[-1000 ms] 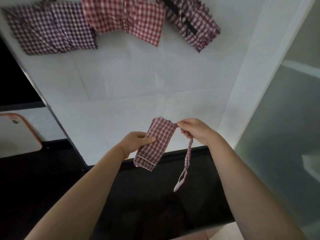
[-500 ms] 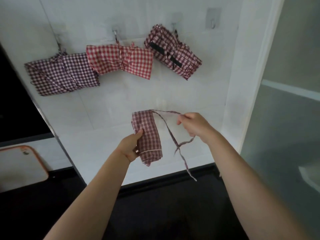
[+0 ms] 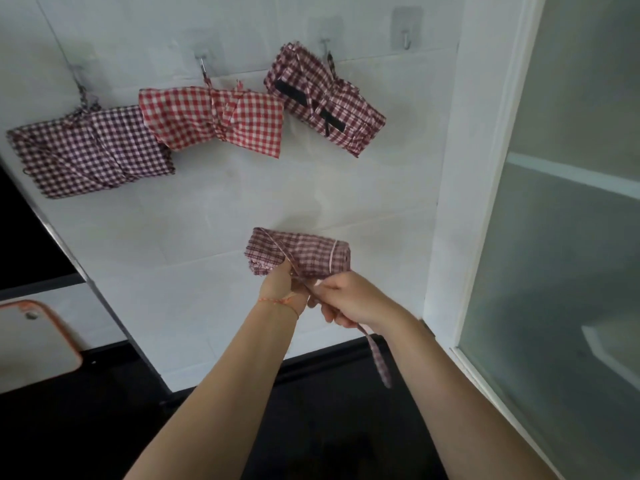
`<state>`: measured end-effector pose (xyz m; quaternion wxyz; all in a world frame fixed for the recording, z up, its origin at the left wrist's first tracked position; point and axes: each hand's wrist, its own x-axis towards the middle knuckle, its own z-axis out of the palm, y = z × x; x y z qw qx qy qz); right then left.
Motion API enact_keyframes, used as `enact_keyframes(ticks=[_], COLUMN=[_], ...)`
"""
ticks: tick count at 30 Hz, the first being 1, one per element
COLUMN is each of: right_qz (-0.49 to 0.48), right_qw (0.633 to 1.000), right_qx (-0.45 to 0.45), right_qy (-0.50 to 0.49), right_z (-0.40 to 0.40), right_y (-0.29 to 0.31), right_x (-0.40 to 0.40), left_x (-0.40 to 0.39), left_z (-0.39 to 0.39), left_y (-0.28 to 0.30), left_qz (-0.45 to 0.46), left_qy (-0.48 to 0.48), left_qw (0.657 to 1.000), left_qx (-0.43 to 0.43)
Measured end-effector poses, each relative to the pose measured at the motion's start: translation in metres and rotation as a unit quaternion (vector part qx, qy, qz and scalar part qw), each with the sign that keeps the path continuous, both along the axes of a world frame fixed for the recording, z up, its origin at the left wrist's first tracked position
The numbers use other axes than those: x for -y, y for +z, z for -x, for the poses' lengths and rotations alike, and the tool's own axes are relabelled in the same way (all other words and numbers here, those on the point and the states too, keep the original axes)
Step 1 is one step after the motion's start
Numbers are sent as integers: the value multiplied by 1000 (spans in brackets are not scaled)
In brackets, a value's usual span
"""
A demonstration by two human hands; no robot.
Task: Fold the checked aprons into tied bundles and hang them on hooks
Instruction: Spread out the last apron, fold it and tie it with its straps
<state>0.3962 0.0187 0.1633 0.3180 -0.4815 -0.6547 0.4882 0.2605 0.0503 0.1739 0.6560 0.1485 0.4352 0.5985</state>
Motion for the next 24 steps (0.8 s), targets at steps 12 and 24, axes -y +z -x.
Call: enact_keyframes(ticks=[12, 24], right_qz=[21, -86], right_qw=[995, 987], right_qx=[-39, -92], right_qy=[-90, -104], right_z=[-43, -45], right_y=[-8, 2], right_x=[-26, -34], left_x=[5, 17], left_z=[27, 39], left_y=[5, 12], left_qz=[-71, -147], left_qy=[-346, -374], left_qw=[929, 882], left_qx=[-109, -248])
